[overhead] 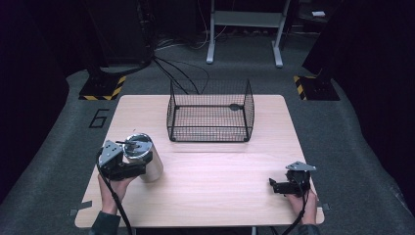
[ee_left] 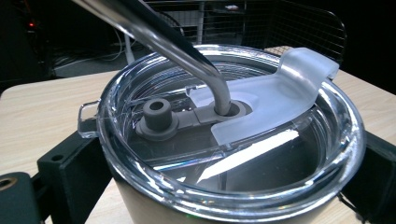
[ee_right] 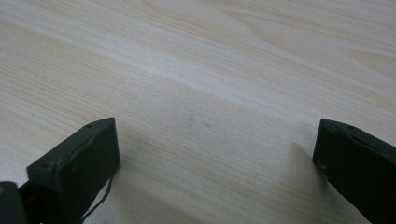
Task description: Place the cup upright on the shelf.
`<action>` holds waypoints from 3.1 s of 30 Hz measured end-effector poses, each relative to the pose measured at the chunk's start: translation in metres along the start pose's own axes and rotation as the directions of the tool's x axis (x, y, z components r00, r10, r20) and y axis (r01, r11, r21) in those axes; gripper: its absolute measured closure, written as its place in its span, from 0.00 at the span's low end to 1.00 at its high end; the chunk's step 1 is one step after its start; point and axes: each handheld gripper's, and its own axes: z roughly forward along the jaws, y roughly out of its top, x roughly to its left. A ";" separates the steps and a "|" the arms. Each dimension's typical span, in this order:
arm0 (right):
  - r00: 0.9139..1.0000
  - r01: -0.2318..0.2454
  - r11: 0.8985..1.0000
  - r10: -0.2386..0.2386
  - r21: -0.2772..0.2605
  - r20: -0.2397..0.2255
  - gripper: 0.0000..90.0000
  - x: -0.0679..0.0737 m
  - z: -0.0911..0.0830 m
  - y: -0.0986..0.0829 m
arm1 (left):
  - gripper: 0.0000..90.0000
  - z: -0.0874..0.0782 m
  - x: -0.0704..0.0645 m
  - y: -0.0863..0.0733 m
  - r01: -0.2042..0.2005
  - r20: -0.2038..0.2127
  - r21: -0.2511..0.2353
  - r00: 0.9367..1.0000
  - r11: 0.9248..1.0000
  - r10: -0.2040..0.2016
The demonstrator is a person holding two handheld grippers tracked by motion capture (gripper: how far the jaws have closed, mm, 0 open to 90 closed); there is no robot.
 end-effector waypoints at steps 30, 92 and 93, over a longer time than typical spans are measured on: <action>1.000 0.000 1.000 0.000 0.005 -0.003 0.00 0.000 0.000 0.001 | 0.04 0.038 -0.028 0.042 -0.126 0.122 0.026 0.985 0.992 0.122; 1.000 -0.003 1.000 0.003 -0.006 -0.002 0.02 0.001 0.002 0.002 | 0.04 0.102 -0.064 0.132 -0.178 0.237 -0.026 0.955 0.984 0.179; 1.000 -0.003 1.000 0.003 -0.006 -0.002 0.02 0.001 0.002 0.002 | 0.04 0.105 -0.064 0.135 -0.173 0.233 -0.029 0.957 0.984 0.176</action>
